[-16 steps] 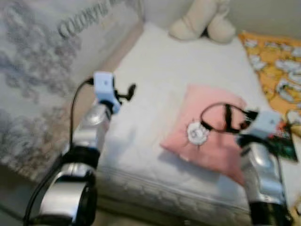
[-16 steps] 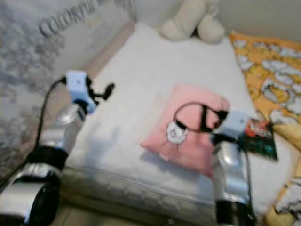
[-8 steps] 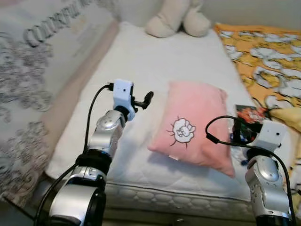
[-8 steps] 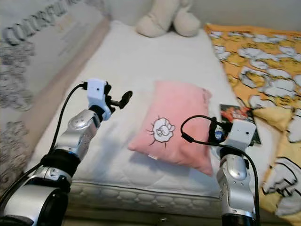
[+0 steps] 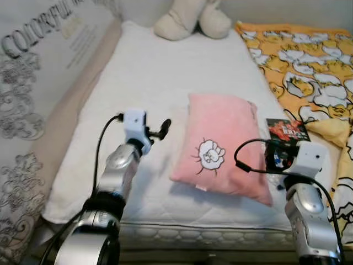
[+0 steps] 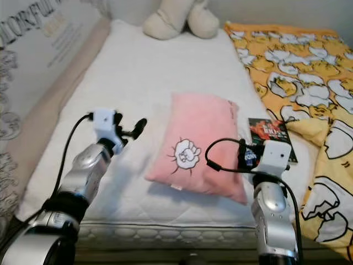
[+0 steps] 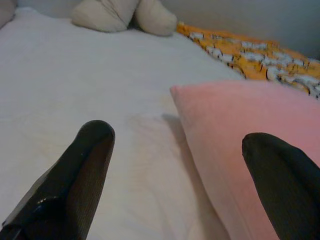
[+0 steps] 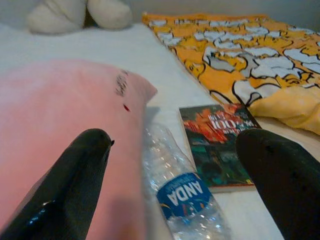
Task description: Clean up the room
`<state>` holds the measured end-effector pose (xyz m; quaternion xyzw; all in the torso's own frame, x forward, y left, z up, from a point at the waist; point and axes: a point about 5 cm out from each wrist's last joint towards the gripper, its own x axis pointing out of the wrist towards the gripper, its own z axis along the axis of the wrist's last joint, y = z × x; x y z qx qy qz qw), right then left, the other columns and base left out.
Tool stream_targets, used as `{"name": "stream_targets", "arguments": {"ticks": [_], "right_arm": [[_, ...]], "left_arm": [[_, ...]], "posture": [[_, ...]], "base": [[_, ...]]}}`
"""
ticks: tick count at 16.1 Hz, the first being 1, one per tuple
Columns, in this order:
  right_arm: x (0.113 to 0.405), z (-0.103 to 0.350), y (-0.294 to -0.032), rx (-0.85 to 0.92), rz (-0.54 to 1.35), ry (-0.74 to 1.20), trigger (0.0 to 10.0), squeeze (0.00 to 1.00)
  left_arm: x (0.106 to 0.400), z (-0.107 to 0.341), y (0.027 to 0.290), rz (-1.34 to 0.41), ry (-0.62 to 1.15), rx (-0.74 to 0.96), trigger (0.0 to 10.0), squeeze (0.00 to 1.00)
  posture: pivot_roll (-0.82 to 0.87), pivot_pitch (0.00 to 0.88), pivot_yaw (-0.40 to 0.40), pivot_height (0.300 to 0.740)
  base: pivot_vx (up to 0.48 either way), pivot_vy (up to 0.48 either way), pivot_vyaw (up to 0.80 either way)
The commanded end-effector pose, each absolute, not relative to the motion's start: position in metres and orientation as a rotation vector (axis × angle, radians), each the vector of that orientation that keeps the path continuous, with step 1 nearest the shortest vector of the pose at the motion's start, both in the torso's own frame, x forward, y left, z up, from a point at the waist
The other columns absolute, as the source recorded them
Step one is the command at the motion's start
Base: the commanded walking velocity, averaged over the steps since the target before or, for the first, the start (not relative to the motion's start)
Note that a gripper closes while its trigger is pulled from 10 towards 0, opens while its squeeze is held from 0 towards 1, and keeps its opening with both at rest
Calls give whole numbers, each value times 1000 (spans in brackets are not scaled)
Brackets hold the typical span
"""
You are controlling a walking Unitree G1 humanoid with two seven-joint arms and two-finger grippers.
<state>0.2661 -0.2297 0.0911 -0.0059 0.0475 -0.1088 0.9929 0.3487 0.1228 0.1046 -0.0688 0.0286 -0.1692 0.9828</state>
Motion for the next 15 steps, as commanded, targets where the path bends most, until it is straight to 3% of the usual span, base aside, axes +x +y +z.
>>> {"name": "stream_targets", "arguments": {"ticks": [1,5,8,11,15], "right_arm": [[268,95,-229,-29,-204,86,10000,0],[266,96,-223,-83,-144,70,10000,0],[263,88,-223,25,-164,101,10000,0],[269,84,-230,248,-219,127,10000,0],[275,80,-247,375,-247,159,10000,0]], "left_arm": [[348,111,116,-362,20,-149,10000,0],[329,108,116,-280,-29,-229,10000,0],[309,101,93,-432,-16,-184,10000,0],[325,97,95,-506,75,-213,10000,0],[347,93,93,-557,186,-241,10000,0]], "posture": [[-156,0,25,740],[-154,0,25,740],[-139,0,15,740],[-134,0,5,740],[-161,0,18,740]], "base": [[0,-469,0],[0,-109,0],[0,0,0],[0,0,0],[0,0,0]]}}
